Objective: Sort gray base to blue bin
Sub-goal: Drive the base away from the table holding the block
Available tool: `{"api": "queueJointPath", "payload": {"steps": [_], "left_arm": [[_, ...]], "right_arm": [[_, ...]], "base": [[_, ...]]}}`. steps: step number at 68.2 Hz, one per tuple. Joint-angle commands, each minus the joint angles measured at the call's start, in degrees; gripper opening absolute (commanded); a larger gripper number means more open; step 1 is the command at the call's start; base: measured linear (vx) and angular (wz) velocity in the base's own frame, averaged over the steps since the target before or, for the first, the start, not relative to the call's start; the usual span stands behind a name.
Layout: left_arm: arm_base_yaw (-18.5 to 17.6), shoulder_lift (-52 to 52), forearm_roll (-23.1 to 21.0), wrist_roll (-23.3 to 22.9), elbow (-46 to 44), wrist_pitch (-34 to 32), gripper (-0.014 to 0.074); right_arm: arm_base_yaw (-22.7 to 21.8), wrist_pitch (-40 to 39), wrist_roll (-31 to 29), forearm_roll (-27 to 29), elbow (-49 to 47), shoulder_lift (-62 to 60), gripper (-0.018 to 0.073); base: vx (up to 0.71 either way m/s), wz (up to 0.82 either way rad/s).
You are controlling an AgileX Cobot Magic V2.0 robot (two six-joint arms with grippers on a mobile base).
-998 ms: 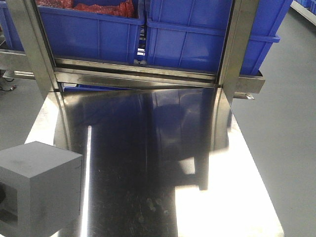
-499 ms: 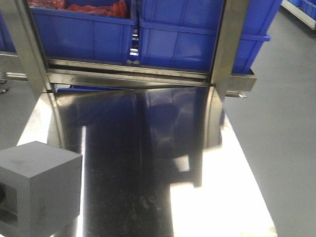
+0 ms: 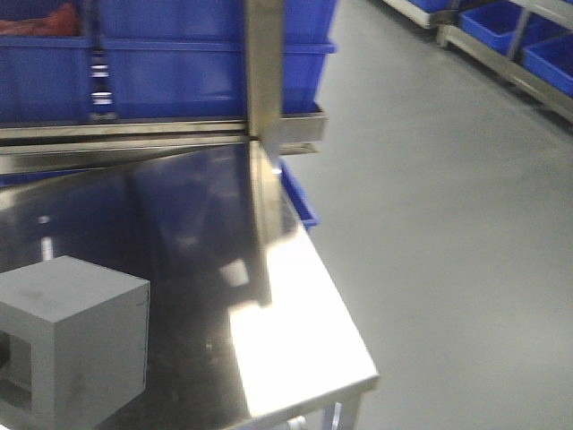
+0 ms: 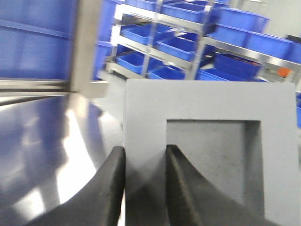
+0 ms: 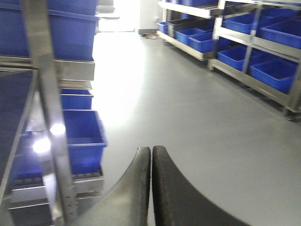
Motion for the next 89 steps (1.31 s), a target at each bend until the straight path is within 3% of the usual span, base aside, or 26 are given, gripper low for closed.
{"api": "queueJointPath", "payload": {"steps": [1, 89], "left_arm": [[-0.4, 0.4, 0.0, -0.3, -1.7, -6.2, -0.0007], [-0.4, 0.4, 0.0, -0.3, -1.7, -6.1, -0.0007]], "right_arm": [[0.1, -4.1, -0.7, -0.3, 0.4, -0.9, -0.0005], [0.1, -4.1, -0.7, -0.3, 0.4, -0.9, -0.0005]], "base": [[-0.09, -0.62], [-0.01, -0.63]]}}
